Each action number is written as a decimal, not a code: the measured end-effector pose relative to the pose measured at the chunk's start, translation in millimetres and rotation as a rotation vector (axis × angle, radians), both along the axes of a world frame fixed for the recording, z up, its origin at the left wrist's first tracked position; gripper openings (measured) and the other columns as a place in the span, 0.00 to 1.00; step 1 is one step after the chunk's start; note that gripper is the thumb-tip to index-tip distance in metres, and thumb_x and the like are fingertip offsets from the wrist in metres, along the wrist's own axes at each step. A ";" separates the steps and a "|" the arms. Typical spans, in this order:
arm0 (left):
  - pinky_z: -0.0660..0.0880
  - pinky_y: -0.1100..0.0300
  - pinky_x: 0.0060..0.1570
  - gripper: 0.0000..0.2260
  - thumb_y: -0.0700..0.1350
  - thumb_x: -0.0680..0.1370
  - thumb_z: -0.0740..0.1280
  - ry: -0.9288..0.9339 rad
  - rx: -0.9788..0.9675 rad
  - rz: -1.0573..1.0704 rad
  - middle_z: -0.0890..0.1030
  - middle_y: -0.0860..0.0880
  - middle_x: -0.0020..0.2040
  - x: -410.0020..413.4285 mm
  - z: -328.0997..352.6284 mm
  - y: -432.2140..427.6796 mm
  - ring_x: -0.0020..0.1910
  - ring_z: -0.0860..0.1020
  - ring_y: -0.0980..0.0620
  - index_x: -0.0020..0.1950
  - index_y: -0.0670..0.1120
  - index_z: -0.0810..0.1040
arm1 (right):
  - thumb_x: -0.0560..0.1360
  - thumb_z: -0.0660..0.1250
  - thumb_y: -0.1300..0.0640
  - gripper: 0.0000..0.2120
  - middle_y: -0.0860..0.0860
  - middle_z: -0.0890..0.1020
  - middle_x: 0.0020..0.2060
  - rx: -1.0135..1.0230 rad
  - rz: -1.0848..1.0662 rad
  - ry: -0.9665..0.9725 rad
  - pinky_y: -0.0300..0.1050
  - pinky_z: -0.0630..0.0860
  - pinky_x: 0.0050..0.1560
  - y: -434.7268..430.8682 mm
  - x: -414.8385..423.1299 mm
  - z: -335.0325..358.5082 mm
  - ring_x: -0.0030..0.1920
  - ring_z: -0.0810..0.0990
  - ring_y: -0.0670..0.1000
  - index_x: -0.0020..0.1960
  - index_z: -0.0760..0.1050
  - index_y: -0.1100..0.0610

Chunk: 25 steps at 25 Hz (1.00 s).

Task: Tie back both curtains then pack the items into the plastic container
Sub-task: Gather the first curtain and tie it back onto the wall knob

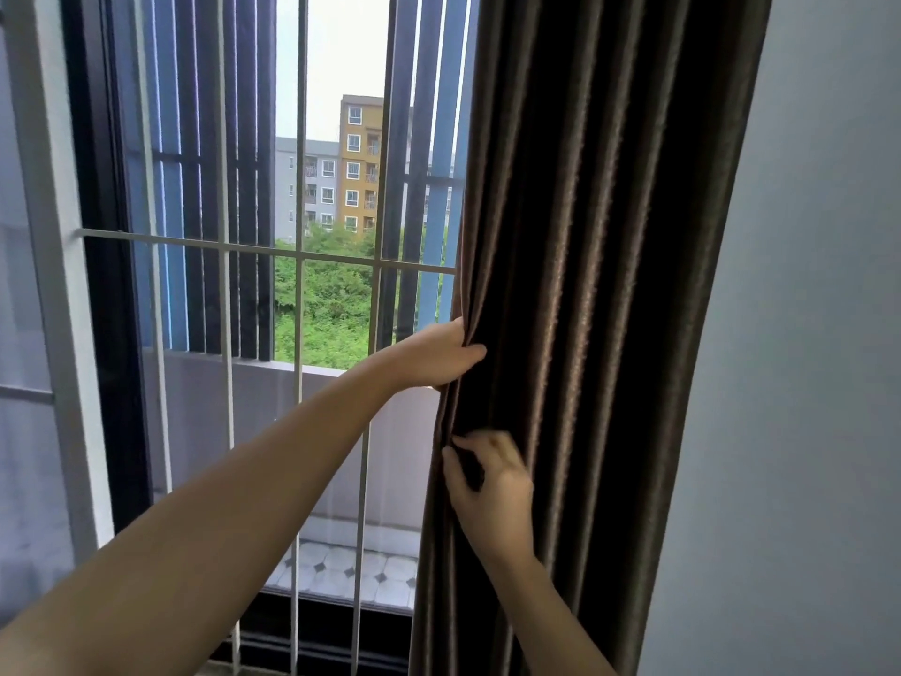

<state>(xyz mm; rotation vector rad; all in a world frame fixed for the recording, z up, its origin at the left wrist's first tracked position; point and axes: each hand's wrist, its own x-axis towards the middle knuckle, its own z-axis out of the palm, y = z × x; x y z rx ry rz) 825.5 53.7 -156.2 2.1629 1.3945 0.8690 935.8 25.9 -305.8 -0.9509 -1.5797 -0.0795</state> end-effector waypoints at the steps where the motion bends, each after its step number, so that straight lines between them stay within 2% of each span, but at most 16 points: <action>1: 0.72 0.57 0.36 0.12 0.46 0.80 0.55 -0.013 -0.010 0.014 0.72 0.45 0.39 -0.4 -0.8 3.8 0.36 0.72 0.48 0.61 0.42 0.69 | 0.70 0.73 0.59 0.11 0.54 0.77 0.54 0.066 -0.074 0.054 0.37 0.71 0.57 -0.4 4.6 6.0 0.55 0.73 0.44 0.52 0.78 0.58; 4: 0.75 0.53 0.38 0.17 0.45 0.79 0.54 -0.053 -0.099 -0.021 0.71 0.45 0.41 -1.4 -4.3 10.4 0.39 0.68 0.46 0.68 0.53 0.62 | 0.71 0.71 0.62 0.25 0.59 0.69 0.65 0.032 -0.181 0.171 0.47 0.68 0.66 2.6 15.2 39.1 0.67 0.68 0.55 0.65 0.67 0.60; 7: 0.81 0.49 0.42 0.25 0.46 0.76 0.55 -0.063 -0.181 -0.047 0.73 0.45 0.44 1.4 -6.1 11.3 0.39 0.71 0.47 0.70 0.63 0.55 | 0.75 0.65 0.64 0.34 0.57 0.71 0.67 -0.185 -0.091 0.148 0.46 0.72 0.63 9.2 17.6 68.2 0.65 0.73 0.55 0.75 0.51 0.58; 8: 0.79 0.50 0.43 0.26 0.47 0.75 0.55 -0.038 -0.163 -0.057 0.73 0.46 0.44 2.5 -6.6 11.2 0.39 0.73 0.50 0.71 0.63 0.54 | 0.75 0.63 0.64 0.33 0.56 0.75 0.64 -0.238 -0.077 0.125 0.46 0.74 0.59 10.9 17.9 69.4 0.61 0.76 0.55 0.75 0.51 0.56; 9: 0.77 0.52 0.45 0.27 0.46 0.75 0.54 -0.002 -0.126 -0.064 0.74 0.48 0.46 2.9 -6.8 11.3 0.41 0.74 0.52 0.73 0.60 0.53 | 0.75 0.62 0.65 0.30 0.55 0.78 0.60 -0.269 -0.076 0.086 0.46 0.75 0.57 10.6 18.0 67.0 0.56 0.79 0.55 0.74 0.55 0.56; 11: 0.74 0.53 0.56 0.25 0.44 0.77 0.53 0.036 -0.049 -0.075 0.76 0.52 0.51 2.1 -7.8 14.4 0.48 0.75 0.55 0.74 0.54 0.55 | 0.75 0.62 0.66 0.22 0.53 0.83 0.50 -0.266 -0.035 0.047 0.44 0.78 0.52 6.8 19.2 51.3 0.46 0.82 0.51 0.68 0.69 0.57; 13: 0.75 0.47 0.57 0.22 0.45 0.77 0.53 0.022 -0.018 -0.063 0.77 0.49 0.49 1.8 -8.6 15.7 0.46 0.75 0.53 0.72 0.51 0.61 | 0.75 0.65 0.65 0.16 0.48 0.82 0.42 -0.288 0.045 0.114 0.31 0.76 0.45 -0.4 21.7 32.4 0.37 0.79 0.42 0.62 0.76 0.59; 14: 0.76 0.45 0.54 0.22 0.45 0.77 0.53 0.009 -0.016 -0.061 0.77 0.46 0.47 1.9 -9.3 16.2 0.43 0.74 0.52 0.71 0.53 0.61 | 0.75 0.66 0.65 0.14 0.46 0.81 0.41 -0.308 0.072 0.145 0.24 0.72 0.43 -1.9 22.9 23.6 0.36 0.77 0.37 0.60 0.77 0.60; 15: 0.78 0.49 0.47 0.22 0.45 0.78 0.52 -0.001 -0.028 -0.059 0.76 0.46 0.44 3.3 -9.7 14.3 0.39 0.72 0.52 0.72 0.55 0.60 | 0.74 0.67 0.65 0.14 0.45 0.80 0.41 -0.325 0.097 0.167 0.20 0.70 0.43 -3.2 23.2 16.3 0.36 0.77 0.34 0.60 0.77 0.60; 16: 0.75 0.55 0.39 0.22 0.44 0.79 0.52 -0.008 -0.040 -0.060 0.74 0.48 0.40 5.0 -10.4 14.2 0.35 0.69 0.53 0.73 0.55 0.58 | 0.74 0.68 0.65 0.15 0.44 0.80 0.41 -0.338 0.124 0.184 0.19 0.69 0.44 -3.5 23.6 9.9 0.37 0.77 0.32 0.60 0.77 0.61; 18: 0.66 0.58 0.32 0.21 0.43 0.80 0.51 -0.021 -0.059 -0.058 0.68 0.49 0.36 9.3 -10.4 13.2 0.30 0.64 0.55 0.73 0.53 0.57 | 0.74 0.68 0.65 0.16 0.41 0.79 0.41 -0.351 0.174 0.227 0.20 0.70 0.46 -3.2 24.2 -0.2 0.42 0.78 0.29 0.61 0.77 0.61; 20: 0.63 0.58 0.31 0.20 0.42 0.80 0.51 -0.045 -0.080 -0.070 0.66 0.50 0.35 13.2 -9.9 11.2 0.29 0.62 0.54 0.72 0.52 0.59 | 0.74 0.68 0.66 0.16 0.44 0.80 0.43 -0.361 0.201 0.247 0.20 0.70 0.46 -2.3 24.7 -3.5 0.44 0.77 0.27 0.62 0.76 0.61; 23: 0.69 0.59 0.36 0.19 0.40 0.77 0.53 -0.112 -0.141 -0.091 0.70 0.53 0.35 19.1 -10.9 8.6 0.32 0.68 0.55 0.69 0.41 0.62 | 0.74 0.67 0.65 0.17 0.50 0.82 0.48 -0.347 0.191 0.211 0.20 0.70 0.47 -2.7 24.9 -5.3 0.44 0.76 0.26 0.63 0.75 0.60; 25: 0.70 0.58 0.41 0.16 0.42 0.75 0.57 -0.173 -0.175 -0.090 0.72 0.52 0.38 23.7 -10.7 4.3 0.36 0.71 0.53 0.62 0.42 0.67 | 0.74 0.67 0.64 0.18 0.50 0.82 0.46 -0.361 0.191 0.181 0.22 0.72 0.46 -3.8 23.8 -9.0 0.43 0.78 0.29 0.63 0.75 0.60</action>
